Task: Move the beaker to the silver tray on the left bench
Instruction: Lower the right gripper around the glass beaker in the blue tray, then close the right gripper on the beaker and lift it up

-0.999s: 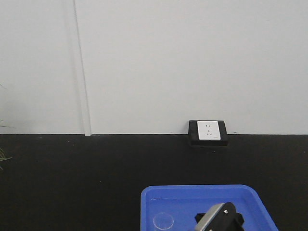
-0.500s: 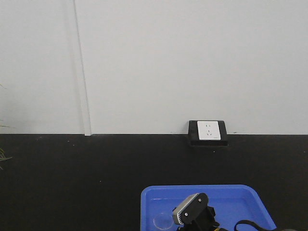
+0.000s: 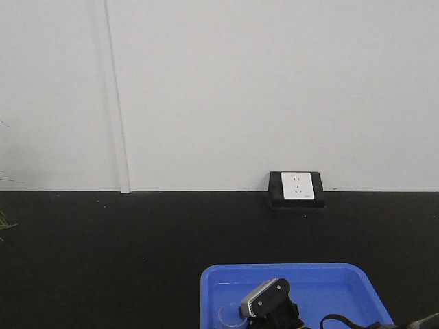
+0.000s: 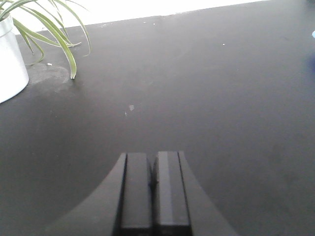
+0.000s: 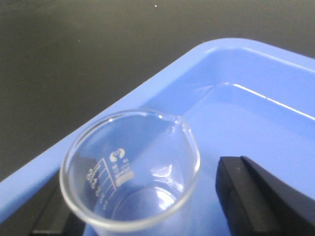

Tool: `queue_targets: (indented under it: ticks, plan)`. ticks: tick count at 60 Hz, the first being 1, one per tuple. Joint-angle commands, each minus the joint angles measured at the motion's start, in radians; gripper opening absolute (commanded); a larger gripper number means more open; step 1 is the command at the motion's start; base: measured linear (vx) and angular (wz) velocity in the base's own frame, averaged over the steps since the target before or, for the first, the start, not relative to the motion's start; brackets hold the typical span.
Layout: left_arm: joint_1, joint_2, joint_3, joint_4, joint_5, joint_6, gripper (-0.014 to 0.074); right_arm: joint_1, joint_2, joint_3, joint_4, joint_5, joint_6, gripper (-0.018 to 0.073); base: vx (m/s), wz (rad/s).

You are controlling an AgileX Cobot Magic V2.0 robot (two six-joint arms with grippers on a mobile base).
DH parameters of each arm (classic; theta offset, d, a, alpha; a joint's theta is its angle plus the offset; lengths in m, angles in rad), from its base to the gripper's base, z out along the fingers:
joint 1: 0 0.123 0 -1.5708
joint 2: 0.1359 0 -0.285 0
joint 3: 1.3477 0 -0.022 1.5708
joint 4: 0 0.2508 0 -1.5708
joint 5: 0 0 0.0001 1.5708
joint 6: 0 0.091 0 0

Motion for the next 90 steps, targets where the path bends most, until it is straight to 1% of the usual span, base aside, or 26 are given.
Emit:
queue_targets:
  ticks: [1, 7, 13, 16, 19, 25, 28, 35, 38, 50, 55, 64, 68, 73, 78, 79, 81, 84, 90]
  plan:
    - [-0.005, -0.007, 0.02, -0.003, -0.081, -0.002, 0.0001, 0.0, -0.05, -0.024, -0.002, -0.097, -0.001, 0.0489, 0.0, 0.0]
    - [-0.005, -0.007, 0.02, -0.003, -0.081, -0.002, 0.0001, 0.0, -0.05, -0.024, -0.011, -0.097, 0.0, 0.041, 0.0, 0.0]
    - [-0.005, -0.007, 0.02, -0.003, -0.081, -0.002, 0.0001, 0.0, -0.05, -0.023, -0.01, -0.09, 0.006, 0.0289, 0.0, 0.0]
    - [-0.005, -0.007, 0.02, -0.003, -0.081, -0.002, 0.0001, 0.0, -0.052, -0.023, -0.01, -0.089, 0.009, 0.0207, 0.0, 0.0]
    - [-0.005, -0.007, 0.02, -0.003, -0.081, -0.002, 0.0001, 0.0, -0.062, -0.022, -0.012, -0.084, 0.009, 0.0147, 0.0, 0.0]
    - [-0.005, -0.007, 0.02, -0.003, -0.081, -0.002, 0.0001, 0.0, -0.101, -0.022, -0.039, -0.064, 0.027, 0.0031, 0.0, 0.0]
    - [-0.005, -0.007, 0.02, -0.003, -0.081, -0.002, 0.0001, 0.0, -0.134, -0.022, -0.053, -0.038, 0.055, -0.0018, 0.0, 0.0]
    - [-0.005, -0.007, 0.02, -0.003, -0.081, -0.002, 0.0001, 0.0, -0.22, -0.022, -0.077, 0.007, 0.153, -0.0017, 0.0, 0.0]
    - [-0.005, -0.007, 0.02, -0.003, -0.081, -0.002, 0.0001, 0.0, -0.258, -0.022, -0.104, 0.024, 0.198, -0.0016, 0.0, 0.0]
    - [-0.005, -0.007, 0.02, -0.003, -0.081, -0.002, 0.0001, 0.0, -0.463, -0.023, -0.3, 0.138, 0.39, -0.0015, 0.0, 0.0]
    - [-0.005, -0.007, 0.02, -0.003, -0.081, -0.002, 0.0001, 0.0, -0.547, -0.023, -0.353, 0.179, 0.481, -0.0015, 0.0, 0.0]
    - [-0.005, -0.007, 0.02, -0.003, -0.081, -0.002, 0.0001, 0.0, -0.665, -0.024, -0.361, 0.196, 0.594, -0.0015, 0.0, 0.0]
    - [-0.005, -0.007, 0.02, -0.003, -0.081, -0.002, 0.0001, 0.008, -0.699, -0.026, -0.367, 0.209, 0.617, -0.0015, 0.0, 0.0]
    - [-0.005, -0.007, 0.02, -0.003, -0.081, -0.002, 0.0001, 0.06, -0.727, -0.053, -0.401, 0.298, 0.619, -0.0015, 0.0, 0.0]
    - [-0.005, -0.007, 0.02, -0.003, -0.081, -0.002, 0.0001, 0.142, -0.73, -0.108, -0.434, 0.417, 0.622, -0.0015, 0.0, 0.0]
    - [-0.005, -0.007, 0.02, -0.003, -0.081, -0.002, 0.0001, 0.182, -0.73, -0.139, -0.435, 0.49, 0.622, -0.0015, 0.0, 0.0]
    - [-0.005, -0.007, 0.02, -0.003, -0.081, -0.002, 0.0001, 0.204, -0.73, -0.154, -0.435, 0.522, 0.622, -0.0014, 0.0, 0.0]
    - [-0.005, -0.007, 0.02, -0.003, -0.081, -0.002, 0.0001, 0.222, -0.73, -0.165, -0.435, 0.546, 0.622, -0.0014, 0.0, 0.0]
    - [-0.005, -0.007, 0.02, -0.003, -0.081, -0.002, 0.0001, 0.229, -0.73, -0.171, -0.435, 0.556, 0.622, -0.0014, 0.0, 0.0]
